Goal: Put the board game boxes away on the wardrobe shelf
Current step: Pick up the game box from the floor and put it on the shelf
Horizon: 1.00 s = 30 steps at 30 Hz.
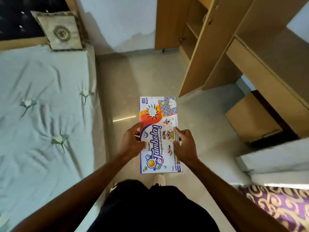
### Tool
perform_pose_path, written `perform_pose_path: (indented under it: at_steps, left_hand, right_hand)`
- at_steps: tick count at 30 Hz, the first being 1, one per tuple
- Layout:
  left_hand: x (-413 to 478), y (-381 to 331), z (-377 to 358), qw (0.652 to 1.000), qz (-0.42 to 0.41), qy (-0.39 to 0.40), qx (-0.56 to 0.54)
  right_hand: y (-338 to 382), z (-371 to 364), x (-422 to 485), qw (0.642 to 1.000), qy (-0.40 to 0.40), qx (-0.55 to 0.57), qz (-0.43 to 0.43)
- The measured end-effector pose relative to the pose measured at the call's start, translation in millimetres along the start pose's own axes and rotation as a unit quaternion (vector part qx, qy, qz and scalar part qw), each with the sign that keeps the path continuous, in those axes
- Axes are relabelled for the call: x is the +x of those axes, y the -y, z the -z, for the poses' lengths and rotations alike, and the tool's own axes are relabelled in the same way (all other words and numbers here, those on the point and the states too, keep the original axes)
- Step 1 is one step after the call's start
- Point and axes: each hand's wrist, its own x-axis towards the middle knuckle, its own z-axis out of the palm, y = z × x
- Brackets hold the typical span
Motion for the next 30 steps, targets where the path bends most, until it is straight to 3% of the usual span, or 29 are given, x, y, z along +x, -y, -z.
perform_pose_path:
  at_steps: [8, 30]
  left_hand:
    - [212.0, -53.9, 32.8, 0.998, 0.017, -0.044, -0.041]
    - [793.8, -198.5, 193.5, 1.000, -0.013, 0.021, 0.018]
  right_hand:
    - [37.4, 8.8, 240.5, 0.999, 0.007, -0.001, 0.044]
    - [176.0, -17.3, 811.8, 0.998, -0.056, 0.036, -0.007]
